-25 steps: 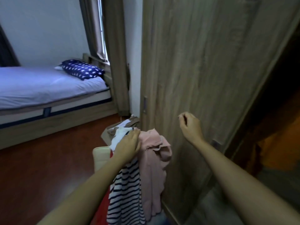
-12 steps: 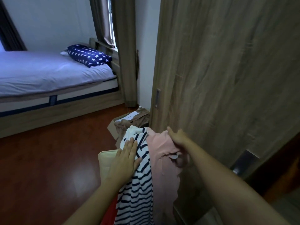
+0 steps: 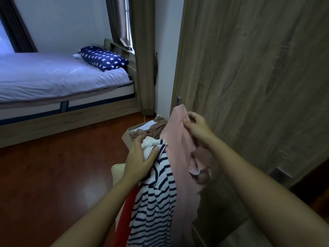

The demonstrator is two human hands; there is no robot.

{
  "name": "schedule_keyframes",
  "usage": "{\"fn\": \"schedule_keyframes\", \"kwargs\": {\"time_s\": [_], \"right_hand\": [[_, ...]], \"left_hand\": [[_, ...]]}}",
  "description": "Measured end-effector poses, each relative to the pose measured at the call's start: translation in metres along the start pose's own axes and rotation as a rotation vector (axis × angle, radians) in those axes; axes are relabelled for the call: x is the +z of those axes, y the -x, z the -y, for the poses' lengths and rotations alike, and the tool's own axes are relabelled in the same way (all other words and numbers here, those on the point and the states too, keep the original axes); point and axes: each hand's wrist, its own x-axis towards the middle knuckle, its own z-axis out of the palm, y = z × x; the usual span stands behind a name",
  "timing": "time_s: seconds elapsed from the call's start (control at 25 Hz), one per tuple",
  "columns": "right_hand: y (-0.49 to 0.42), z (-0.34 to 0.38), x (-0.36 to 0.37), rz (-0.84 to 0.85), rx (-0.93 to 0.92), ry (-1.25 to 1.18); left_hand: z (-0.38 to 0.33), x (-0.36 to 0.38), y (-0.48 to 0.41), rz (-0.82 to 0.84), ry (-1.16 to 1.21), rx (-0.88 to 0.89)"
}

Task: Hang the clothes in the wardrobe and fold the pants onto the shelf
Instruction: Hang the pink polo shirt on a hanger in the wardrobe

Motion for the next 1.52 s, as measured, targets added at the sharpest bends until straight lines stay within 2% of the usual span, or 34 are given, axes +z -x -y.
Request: {"fn": "schedule_keyframes", "kwargs": {"time_s": [0.08,0.16,0.24,0.36,0.4,0.52,0.64,0.72,0.8,0.88,0.96,1.0,1.04,1.16,1.2,1.28,1.32,1.4,1.48,1.52], "right_hand": [[0.001,0.015,0.002,0.134,0.049,-0.039],[0.006,0.03,0.005,0.204,0.108,-0.159],[0.01,0.04,-0.001,0.191,0.119,-0.265],[0.016,0.035,-0.026,0.113,0.097,-0.368],[0.02,0.03,-0.033,0.081,0.086,-0.3],[0.028,-0.004,-0.045,0.048,0.108,0.122],[0.042,-0.034,-0.043,0.218,0.262,0.357],[0.047,-0.049,-0.042,0.286,0.377,0.485],[0.049,-0.059,-0.041,0.283,0.415,0.566],[0.05,-0.069,-0.038,0.275,0.389,0.652],[0.051,-0.075,-0.031,0.253,0.317,0.709],[0.051,-0.076,-0.028,0.24,0.28,0.719],[0.051,-0.078,-0.026,0.23,0.26,0.718],[0.051,-0.078,-0.024,0.242,0.299,0.553],[0.05,-0.079,-0.023,0.236,0.339,0.456],[0.045,-0.088,-0.024,0.109,0.352,0.411],[0.042,-0.091,-0.025,0.036,0.336,0.482],[0.034,-0.096,-0.027,-0.013,0.306,0.651],[0.024,-0.106,-0.03,0.061,0.305,0.7],[0.02,-0.111,-0.032,0.108,0.298,0.732]], "left_hand": [[-0.033,0.005,-0.016,0.09,0.147,0.012],[-0.063,0.014,-0.032,0.218,0.264,-0.053],[-0.08,0.024,-0.04,0.283,0.373,-0.121],[-0.088,0.03,-0.043,0.253,0.33,-0.061],[-0.092,0.028,-0.042,0.238,0.342,-0.06],[-0.105,0.017,-0.039,0.195,0.488,-0.074],[-0.116,-0.005,-0.035,0.124,0.737,-0.094],[-0.105,-0.029,-0.04,0.011,0.884,-0.166],[-0.07,-0.057,-0.051,-0.184,0.99,-0.315],[-0.025,-0.079,-0.052,-0.349,0.921,-0.464],[0.009,-0.082,-0.044,-0.396,0.795,-0.549],[0.019,-0.079,-0.04,-0.357,0.674,-0.569],[0.024,-0.075,-0.036,-0.279,0.456,-0.591],[0.022,-0.055,-0.029,0.137,-0.183,-0.672],[0.018,-0.046,-0.028,0.208,-0.388,-0.657],[0.0,-0.029,-0.03,0.19,-0.637,-0.487],[-0.008,-0.022,-0.037,0.13,-0.636,-0.367],[-0.016,-0.009,-0.06,0.049,-0.474,-0.215],[-0.017,0.011,-0.086,0.108,-0.407,-0.222],[-0.016,0.022,-0.095,0.177,-0.466,-0.265]]}}
